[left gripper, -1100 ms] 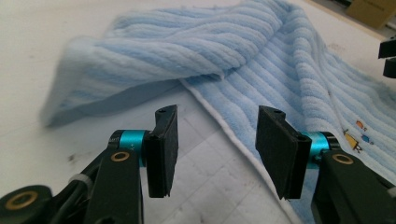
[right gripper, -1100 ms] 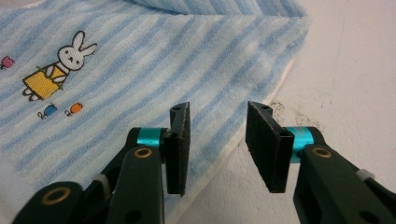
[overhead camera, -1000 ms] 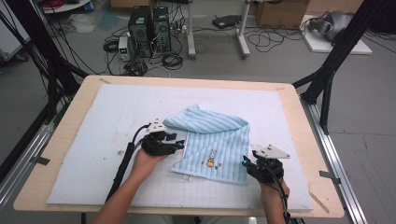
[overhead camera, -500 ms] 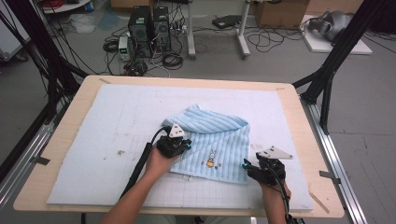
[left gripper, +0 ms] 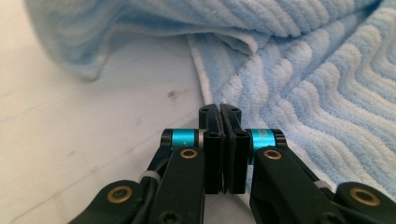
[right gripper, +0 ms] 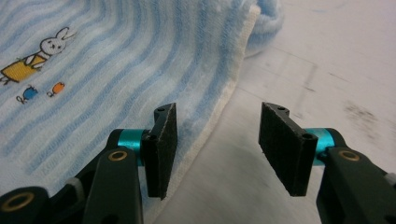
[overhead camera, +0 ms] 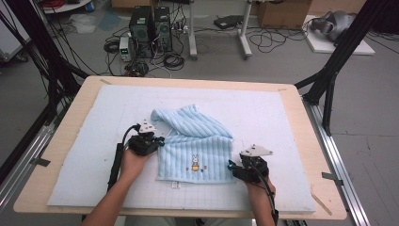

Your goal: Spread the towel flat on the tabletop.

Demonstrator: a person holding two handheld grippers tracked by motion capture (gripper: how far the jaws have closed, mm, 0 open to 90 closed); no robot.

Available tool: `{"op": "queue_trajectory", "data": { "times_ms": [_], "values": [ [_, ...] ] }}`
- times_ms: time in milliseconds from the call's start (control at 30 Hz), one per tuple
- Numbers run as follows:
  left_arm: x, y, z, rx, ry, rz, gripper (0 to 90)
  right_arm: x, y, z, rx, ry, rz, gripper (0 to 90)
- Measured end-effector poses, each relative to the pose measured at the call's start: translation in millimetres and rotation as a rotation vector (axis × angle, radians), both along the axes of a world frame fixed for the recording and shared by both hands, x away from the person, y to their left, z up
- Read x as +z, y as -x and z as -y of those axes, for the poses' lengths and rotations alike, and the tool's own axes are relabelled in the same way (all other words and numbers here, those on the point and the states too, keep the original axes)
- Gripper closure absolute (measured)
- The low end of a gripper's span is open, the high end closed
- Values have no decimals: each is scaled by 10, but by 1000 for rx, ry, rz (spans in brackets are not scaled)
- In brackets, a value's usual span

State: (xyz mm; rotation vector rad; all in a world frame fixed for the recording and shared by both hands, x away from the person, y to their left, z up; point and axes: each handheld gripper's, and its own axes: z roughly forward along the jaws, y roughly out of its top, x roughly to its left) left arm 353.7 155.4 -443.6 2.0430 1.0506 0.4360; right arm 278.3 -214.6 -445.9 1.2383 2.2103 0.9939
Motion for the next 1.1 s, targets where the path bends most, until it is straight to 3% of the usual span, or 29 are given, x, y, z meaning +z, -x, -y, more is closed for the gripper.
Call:
{"op": "queue_trajectory", "data": {
  "times_ms": [200,333,433,467,533,600,700,767,800,867,933,967,1033,1100],
  "values": [
    [-25,34,-205,43,15,0,877,-23,-47,-156,43,-20,-13,518],
    [-28,86,-259,31,41,-7,865,-29,-47,-209,79,-33,-27,634],
    [-28,159,-299,51,100,-13,657,-26,-36,-197,101,-45,-40,713],
    [-29,187,-314,53,120,-20,601,-27,-36,-195,95,-52,-40,706],
    [-18,258,-347,33,150,-25,540,-18,-30,-188,63,-56,-39,556],
    [7,317,-370,13,160,-23,513,5,-3,-177,68,-80,-27,550],
    [18,415,-401,-4,190,-17,510,39,53,-185,69,-73,-14,545],
    [-4,466,-398,-20,182,-36,506,23,67,-194,79,-55,-27,556],
    [-19,491,-388,-32,178,-49,505,-18,73,-201,89,-42,-51,605],
    [-57,550,-344,-58,159,-70,507,-29,85,-192,85,-55,-45,644],
    [-84,656,-270,-62,98,-14,544,-34,108,-161,89,-70,-47,753],
    [-79,698,-247,-75,66,1,665,-34,124,-148,102,-90,-61,820],
    [-74,750,-235,-96,77,-18,861,-29,182,-134,119,-89,-56,857],
    [-69,802,-244,-110,89,-38,869,-19,257,-103,130,-81,-63,861]
  ]
}}
